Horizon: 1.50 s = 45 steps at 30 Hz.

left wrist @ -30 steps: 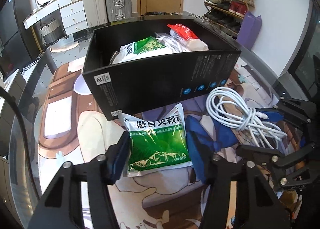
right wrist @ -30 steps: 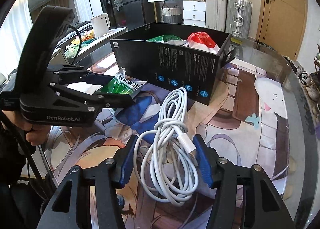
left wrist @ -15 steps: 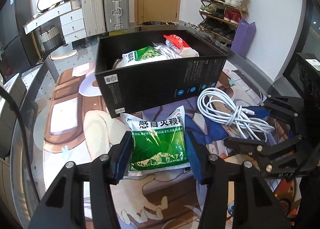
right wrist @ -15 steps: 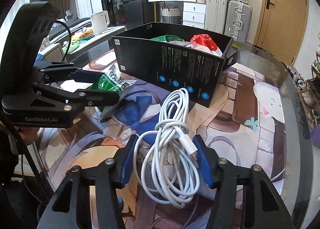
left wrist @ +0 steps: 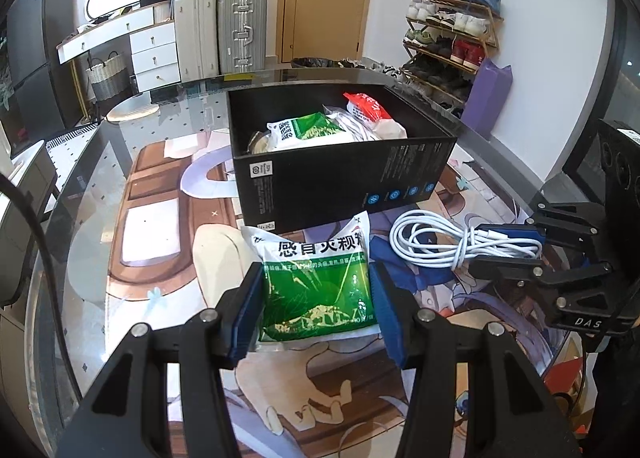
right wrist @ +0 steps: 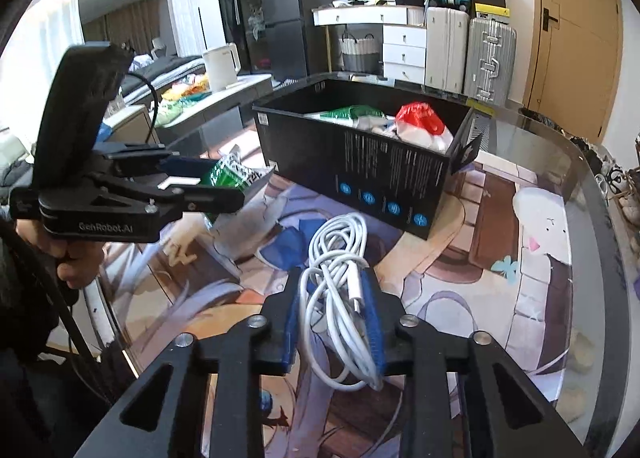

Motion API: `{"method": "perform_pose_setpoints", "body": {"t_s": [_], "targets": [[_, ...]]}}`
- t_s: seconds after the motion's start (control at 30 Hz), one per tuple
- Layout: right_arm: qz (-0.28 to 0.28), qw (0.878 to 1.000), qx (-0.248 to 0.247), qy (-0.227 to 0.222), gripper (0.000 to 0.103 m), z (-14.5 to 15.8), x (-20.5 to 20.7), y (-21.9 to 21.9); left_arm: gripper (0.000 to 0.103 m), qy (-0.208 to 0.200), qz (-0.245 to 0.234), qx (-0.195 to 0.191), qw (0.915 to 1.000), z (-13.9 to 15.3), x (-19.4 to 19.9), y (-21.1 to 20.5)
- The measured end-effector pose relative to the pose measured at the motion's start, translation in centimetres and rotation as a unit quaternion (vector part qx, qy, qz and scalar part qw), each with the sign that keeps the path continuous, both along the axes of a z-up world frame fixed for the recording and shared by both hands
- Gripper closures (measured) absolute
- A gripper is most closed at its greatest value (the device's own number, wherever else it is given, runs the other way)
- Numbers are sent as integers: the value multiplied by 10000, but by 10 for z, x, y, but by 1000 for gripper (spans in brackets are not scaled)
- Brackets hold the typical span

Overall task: Organize soft objects
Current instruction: 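Carry the packet and cable over the black box and lower them inside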

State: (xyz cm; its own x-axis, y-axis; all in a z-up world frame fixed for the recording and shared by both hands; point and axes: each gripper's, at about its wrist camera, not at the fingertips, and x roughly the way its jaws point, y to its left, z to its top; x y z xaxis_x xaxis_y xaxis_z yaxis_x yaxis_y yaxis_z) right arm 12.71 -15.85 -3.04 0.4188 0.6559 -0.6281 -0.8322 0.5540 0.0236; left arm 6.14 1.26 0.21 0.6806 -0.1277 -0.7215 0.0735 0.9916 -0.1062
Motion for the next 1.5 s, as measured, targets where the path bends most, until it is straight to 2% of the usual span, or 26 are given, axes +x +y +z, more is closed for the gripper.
{"method": "perform_pose_setpoints", "body": {"t_s": [0.13, 0.37, 0.63, 0.83, 1.1, 1.5], "targets": [[48, 10000, -27, -66, 76, 1, -4, 1, 52, -32, 26, -39, 10000, 2, 0, 2], [126, 9994, 266, -154, 76, 12, -9, -4, 52, -158, 73, -123, 9998, 10, -4, 7], [240, 9961, 763, -372, 76, 40, -24, -16, 51, -445, 50, -172, 9988, 31, -11, 9], [118, 9930, 1053, -517, 76, 60, -25, -22, 51, -637, 24, -144, 9979, 46, -9, 9], [-187, 9912, 1230, -444, 76, 82, 0, -16, 51, -719, 48, -97, 9974, 57, 15, 11], [-378, 9933, 1080, -185, 76, 86, 53, 21, 51, -588, 256, -195, 9977, 53, 70, 27]]}}
